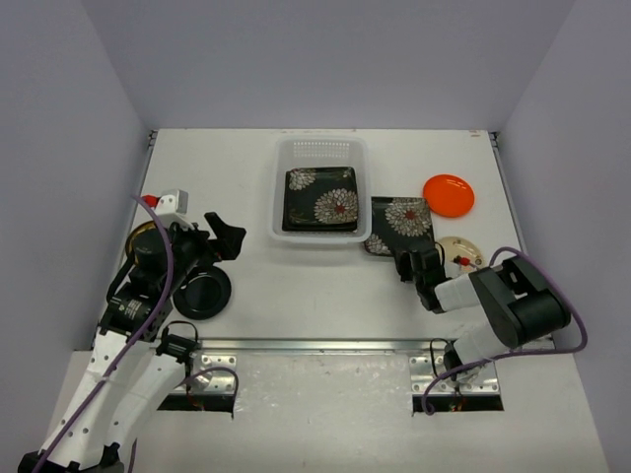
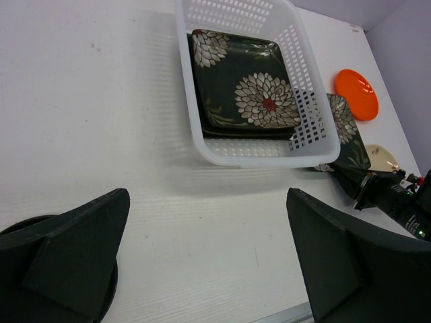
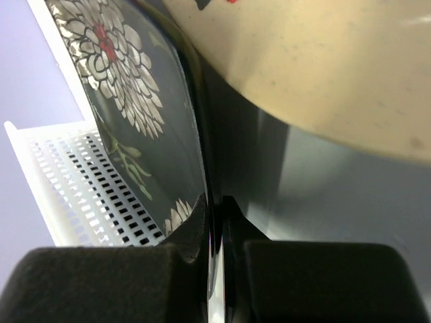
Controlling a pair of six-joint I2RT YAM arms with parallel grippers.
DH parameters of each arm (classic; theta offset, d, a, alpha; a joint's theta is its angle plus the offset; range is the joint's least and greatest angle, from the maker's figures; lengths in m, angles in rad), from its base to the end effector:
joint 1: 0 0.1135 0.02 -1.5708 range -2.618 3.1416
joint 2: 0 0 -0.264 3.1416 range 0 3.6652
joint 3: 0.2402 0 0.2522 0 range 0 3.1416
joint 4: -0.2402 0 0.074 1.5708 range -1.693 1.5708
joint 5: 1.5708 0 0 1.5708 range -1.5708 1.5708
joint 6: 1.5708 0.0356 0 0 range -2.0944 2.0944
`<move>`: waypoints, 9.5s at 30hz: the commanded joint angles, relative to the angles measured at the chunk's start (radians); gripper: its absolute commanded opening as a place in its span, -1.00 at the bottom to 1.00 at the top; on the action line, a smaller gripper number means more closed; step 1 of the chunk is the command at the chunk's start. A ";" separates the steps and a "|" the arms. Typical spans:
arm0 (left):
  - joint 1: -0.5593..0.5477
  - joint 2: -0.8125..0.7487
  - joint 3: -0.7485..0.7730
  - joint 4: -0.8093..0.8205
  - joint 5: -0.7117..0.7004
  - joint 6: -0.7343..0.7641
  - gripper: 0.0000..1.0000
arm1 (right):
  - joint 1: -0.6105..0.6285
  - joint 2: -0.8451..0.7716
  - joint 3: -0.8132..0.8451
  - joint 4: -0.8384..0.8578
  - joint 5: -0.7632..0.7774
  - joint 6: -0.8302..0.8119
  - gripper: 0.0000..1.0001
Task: Place the plates into the plastic bin on the countertop
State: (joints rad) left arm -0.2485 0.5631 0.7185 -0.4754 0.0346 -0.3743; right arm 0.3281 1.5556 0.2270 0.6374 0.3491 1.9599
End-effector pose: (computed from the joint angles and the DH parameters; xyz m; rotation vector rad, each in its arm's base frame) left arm 0.1291 -0.0340 0.3171 -0.0966 1.9141 -0.4556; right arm 0.2082 0.0580 0.0856 1.8421 1.4657 0.8336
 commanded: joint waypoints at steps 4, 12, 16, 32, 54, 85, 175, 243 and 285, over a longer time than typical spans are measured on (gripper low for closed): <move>-0.003 -0.005 -0.005 0.058 0.016 0.012 1.00 | 0.001 -0.282 0.039 -0.291 0.143 -0.140 -1.00; -0.003 -0.011 -0.007 0.060 0.019 0.012 1.00 | -0.013 -0.494 0.122 -0.457 0.309 -0.356 -1.00; -0.003 -0.010 -0.008 0.061 0.025 0.012 1.00 | -0.028 -0.558 0.155 -0.420 0.309 -0.496 -1.00; -0.005 -0.013 -0.011 0.062 0.028 0.009 1.00 | -0.035 -0.685 0.338 -0.333 0.165 -0.890 -1.00; -0.014 -0.006 -0.008 0.057 0.013 0.005 1.00 | -0.060 0.260 1.388 -0.979 -0.708 -1.358 -1.00; -0.021 0.011 -0.009 0.055 0.003 0.002 1.00 | -0.082 0.618 1.994 -1.494 -0.682 -1.556 0.98; -0.110 -0.119 -0.012 0.030 -0.126 -0.038 1.00 | 0.520 0.439 1.332 -0.868 0.119 -2.459 -1.00; -0.136 -0.136 -0.013 0.037 -0.087 -0.028 1.00 | -0.016 0.189 0.649 -0.976 0.238 -1.610 -1.00; -0.136 -0.149 -0.011 0.027 -0.140 -0.040 1.00 | 0.444 0.411 1.329 -0.873 0.062 -2.550 0.57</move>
State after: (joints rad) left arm -0.3740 0.4206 0.7044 -0.4751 -0.1074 -0.4164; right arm 0.7692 2.0045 1.5029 -0.1955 0.3252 -0.6173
